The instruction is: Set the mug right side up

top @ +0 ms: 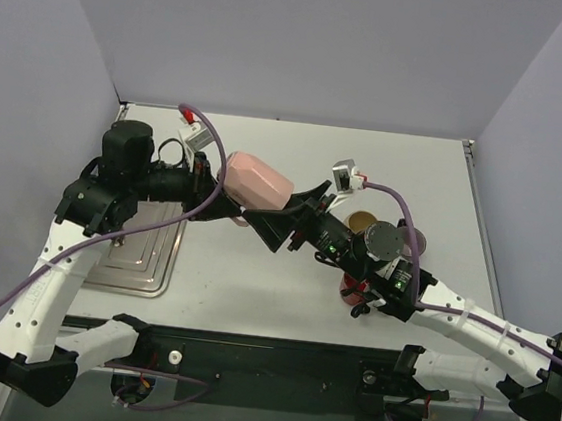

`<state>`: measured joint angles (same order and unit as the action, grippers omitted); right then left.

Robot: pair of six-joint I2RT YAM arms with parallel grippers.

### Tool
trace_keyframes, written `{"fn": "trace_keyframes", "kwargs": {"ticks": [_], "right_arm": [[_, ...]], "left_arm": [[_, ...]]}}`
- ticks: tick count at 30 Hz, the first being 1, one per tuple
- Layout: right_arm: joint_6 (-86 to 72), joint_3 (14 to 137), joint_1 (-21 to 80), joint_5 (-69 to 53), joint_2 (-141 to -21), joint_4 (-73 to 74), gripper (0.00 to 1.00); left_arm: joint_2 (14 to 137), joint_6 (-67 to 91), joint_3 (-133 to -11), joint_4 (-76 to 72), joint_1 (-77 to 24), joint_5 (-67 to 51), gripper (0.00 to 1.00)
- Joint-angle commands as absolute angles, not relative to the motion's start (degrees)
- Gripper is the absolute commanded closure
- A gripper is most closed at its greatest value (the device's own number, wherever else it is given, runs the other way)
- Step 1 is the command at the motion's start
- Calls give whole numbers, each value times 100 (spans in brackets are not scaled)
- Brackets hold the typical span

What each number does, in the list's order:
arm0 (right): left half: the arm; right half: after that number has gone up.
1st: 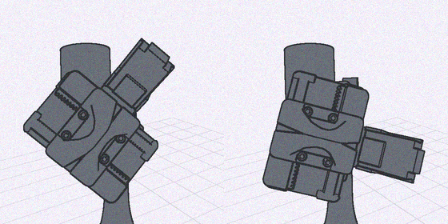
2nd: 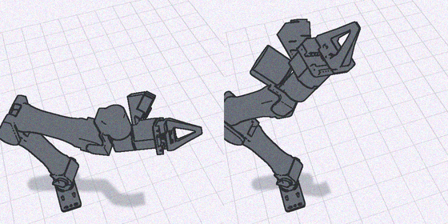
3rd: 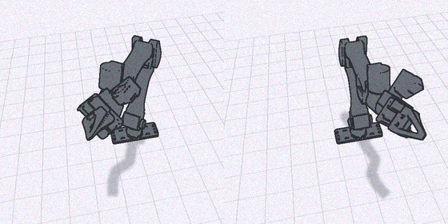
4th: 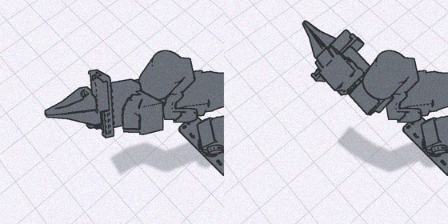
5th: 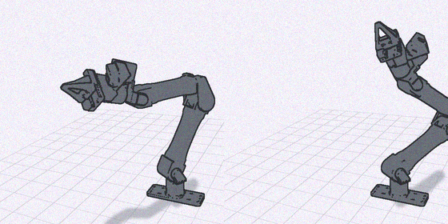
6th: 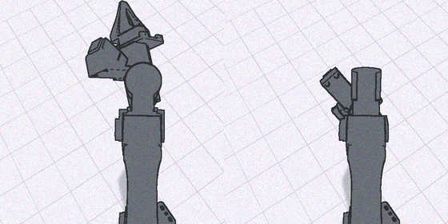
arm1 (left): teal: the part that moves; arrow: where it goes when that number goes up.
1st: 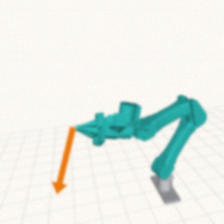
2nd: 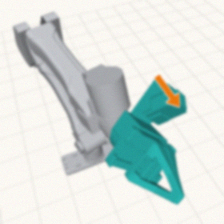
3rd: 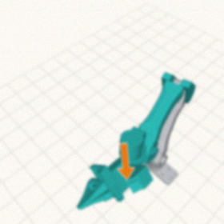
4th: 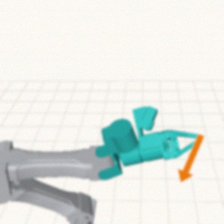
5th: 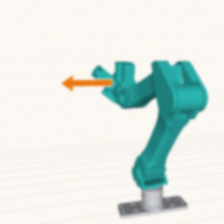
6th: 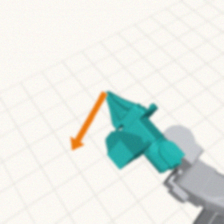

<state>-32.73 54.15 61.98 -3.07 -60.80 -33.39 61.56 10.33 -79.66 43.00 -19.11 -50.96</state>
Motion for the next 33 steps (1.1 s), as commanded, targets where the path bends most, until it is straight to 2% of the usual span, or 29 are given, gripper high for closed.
{"fn": "trace_keyframes", "kwargs": {"ticks": [1, 2, 3, 4, 5, 6, 7, 8, 9, 10, 13, 17, 20, 25, 33], "right_arm": [[-2936, 5792, 6240, -194, -6038, -4157, 41], [-2788, 5827, 6240, -132, -6047, -4079, 46], [-2734, 5879, 6240, -19, -6082, -4035, 66], [-2664, 5923, 6240, 156, -6117, -3904, 76], [-2646, 6046, 6214, 341, -6161, -3746, 99], [-2628, 6099, 6205, 438, -6187, -3361, 100], [-2593, 6213, 6188, 735, -6179, -3166, 100], [-2523, 6257, 6161, 825, -6179, -2720, 100], [-2488, 6371, 6152, 1105, -6170, -2472, 100], [-2435, 6537, 6083, 1281, -6170, -1869, 100], [-2259, 6872, 5863, 1897, -6292, -182, 100], [-2312, 6900, 5301, 2056, -6679, 1165, 100], [-2189, 7118, 4897, 2048, -7449, 1923, 100], [-1802, 7988, 4790, 1688, -8927, 3013, 100], [-1793, 8973, 4316, 1108, -10511, 3507, 100]], "left_arm": [[6056, 985, -8016, 3796, -2047, -5484, 100], [6064, 923, -7929, 3797, -2083, -5502, 100], [6064, 897, -7893, 3797, -2144, -5502, 100], [6073, 844, -7832, 3797, -2188, -5519, 100], [6082, 765, -7822, 3858, -2223, -5563, 100], [6091, 634, -7840, 3928, -2232, -5529, 100], [6117, 537, -7866, 4164, -2224, -5259, 65], [6117, 179, -7936, 4340, -2224, -5125, 51], [6117, 28, -7945, 4603, -2224, -4732, 24], [6100, -365, -7928, 4684, -2206, -4520, 16], [6091, -650, -7805, 4895, -2162, -3135, 15], [6310, -923, -7717, 5220, -1785, -1883, 14], [6319, -1334, -7533, 5256, -935, -1819, 13], [6477, -2019, -7269, 5212, 182, -1565, 12], [6565, -3162, -6646, 4993, 1300, -1039, 8]]}}
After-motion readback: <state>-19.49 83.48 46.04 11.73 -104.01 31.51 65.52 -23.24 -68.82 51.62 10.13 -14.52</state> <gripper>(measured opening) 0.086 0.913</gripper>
